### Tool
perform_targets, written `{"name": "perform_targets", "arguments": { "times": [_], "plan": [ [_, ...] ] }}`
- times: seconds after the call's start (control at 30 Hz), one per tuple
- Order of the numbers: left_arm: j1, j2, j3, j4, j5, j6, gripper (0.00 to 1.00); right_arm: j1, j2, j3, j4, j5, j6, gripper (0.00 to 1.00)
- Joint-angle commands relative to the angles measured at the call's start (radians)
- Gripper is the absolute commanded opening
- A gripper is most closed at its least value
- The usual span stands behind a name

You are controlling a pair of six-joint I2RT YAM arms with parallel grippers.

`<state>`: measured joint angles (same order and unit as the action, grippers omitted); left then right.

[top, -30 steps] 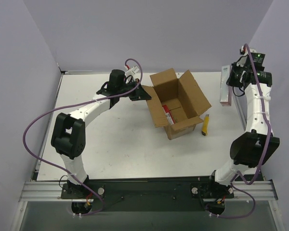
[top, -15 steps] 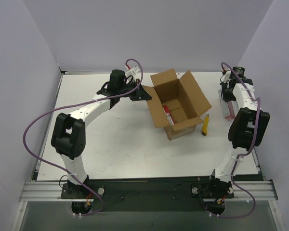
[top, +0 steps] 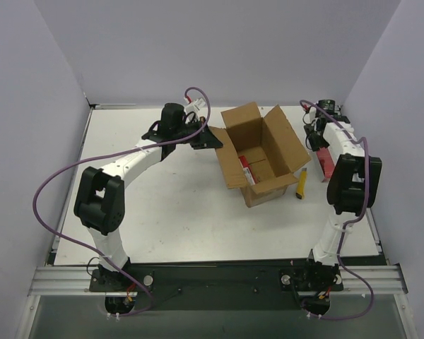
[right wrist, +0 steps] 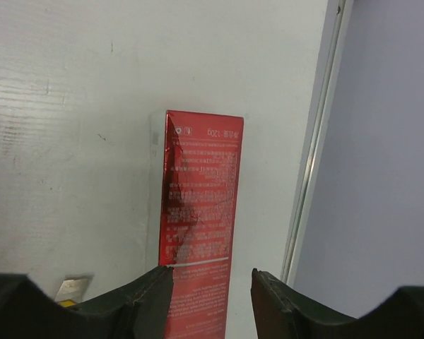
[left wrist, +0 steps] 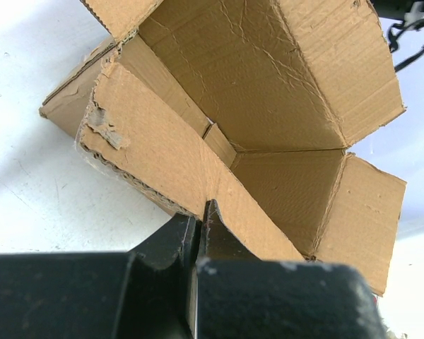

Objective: Unpack the express box

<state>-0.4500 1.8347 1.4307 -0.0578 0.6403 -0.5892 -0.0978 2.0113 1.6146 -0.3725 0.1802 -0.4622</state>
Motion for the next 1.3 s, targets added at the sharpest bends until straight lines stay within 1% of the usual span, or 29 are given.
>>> {"name": "perform_targets", "arguments": {
  "times": [0.0, 0.1, 0.2, 0.3, 0.33, 0.37, 0.47, 0.5, 0.53, 0.57, 0.6, 0.67, 0.7, 0.73, 0.8, 0.83, 0.9, 0.93, 1.0, 1.03, 1.2, 1.27],
  "plan": [
    [-0.01, -0.029, 0.004, -0.019, 0.012, 0.061, 0.0, -0.011, -0.16, 0.01, -0.04, 0.012, 0.051, 0.49],
    [-0.009, -0.029, 0.007, -0.022, 0.009, 0.065, 0.0, 0.013, -0.23, 0.036, -0.074, -0.005, 0.059, 0.49],
    [-0.01, -0.026, 0.01, -0.02, 0.007, 0.068, 0.0, 0.056, -0.282, 0.097, -0.103, 0.001, 0.043, 0.48],
    [-0.009, -0.026, 0.005, -0.022, 0.01, 0.065, 0.0, 0.13, -0.354, 0.151, -0.118, -0.089, 0.06, 0.47],
    [-0.01, -0.026, 0.002, -0.017, 0.015, 0.065, 0.0, 0.15, -0.374, 0.168, -0.121, -0.207, 0.074, 0.47],
    [-0.01, -0.028, -0.006, -0.013, 0.018, 0.063, 0.0, 0.189, -0.411, 0.168, -0.12, -0.253, 0.103, 0.46],
    [-0.013, -0.037, -0.024, 0.006, 0.025, 0.068, 0.0, 0.28, -0.433, 0.16, -0.115, -0.344, 0.172, 0.46],
    [-0.015, -0.041, -0.041, 0.01, 0.035, 0.074, 0.0, 0.349, -0.431, 0.151, -0.117, -0.353, 0.213, 0.46],
    [-0.016, -0.046, -0.049, 0.024, 0.06, 0.097, 0.0, 0.377, -0.43, 0.137, -0.12, -0.37, 0.229, 0.46],
    [-0.018, -0.058, -0.056, 0.027, 0.068, 0.11, 0.0, 0.412, -0.431, 0.083, -0.121, -0.387, 0.24, 0.46],
    [-0.019, -0.066, -0.081, 0.027, 0.07, 0.121, 0.0, 0.473, -0.433, 0.047, -0.121, -0.384, 0.253, 0.46],
    [-0.019, -0.092, -0.113, 0.044, 0.097, 0.131, 0.0, 0.536, -0.442, -0.033, -0.123, -0.361, 0.261, 0.46],
    [-0.019, -0.101, -0.125, 0.077, 0.11, 0.131, 0.0, 0.559, -0.447, -0.107, -0.121, -0.325, 0.27, 0.46],
    [-0.022, -0.116, -0.148, 0.087, 0.117, 0.138, 0.0, 0.596, -0.457, -0.139, -0.118, -0.314, 0.299, 0.46],
    [-0.021, -0.127, -0.167, 0.063, 0.108, 0.147, 0.0, 0.609, -0.459, -0.198, -0.123, -0.311, 0.345, 0.46],
    [-0.019, -0.135, -0.174, 0.059, 0.093, 0.166, 0.0, 0.612, -0.451, -0.208, -0.129, -0.308, 0.391, 0.47],
    [-0.019, -0.143, -0.19, 0.009, 0.09, 0.186, 0.0, 0.612, -0.433, -0.231, -0.132, -0.3, 0.422, 0.47],
    [-0.018, -0.149, -0.203, 0.006, 0.084, 0.186, 0.0, 0.612, -0.413, -0.234, -0.134, -0.3, 0.453, 0.47],
    [-0.019, -0.153, -0.216, 0.009, 0.076, 0.175, 0.0, 0.612, -0.381, -0.245, -0.134, -0.294, 0.462, 0.45],
    [-0.019, -0.153, -0.223, 0.013, 0.076, 0.172, 0.0, 0.61, -0.369, -0.245, -0.135, -0.292, 0.503, 0.45],
    [-0.018, -0.14, -0.202, 0.012, 0.07, 0.169, 0.0, 0.606, -0.3, -0.239, -0.16, -0.283, 0.55, 0.44],
    [-0.018, -0.129, -0.188, 0.013, 0.07, 0.166, 0.0, 0.604, -0.284, -0.246, -0.163, -0.285, 0.56, 0.46]
  ]
}}
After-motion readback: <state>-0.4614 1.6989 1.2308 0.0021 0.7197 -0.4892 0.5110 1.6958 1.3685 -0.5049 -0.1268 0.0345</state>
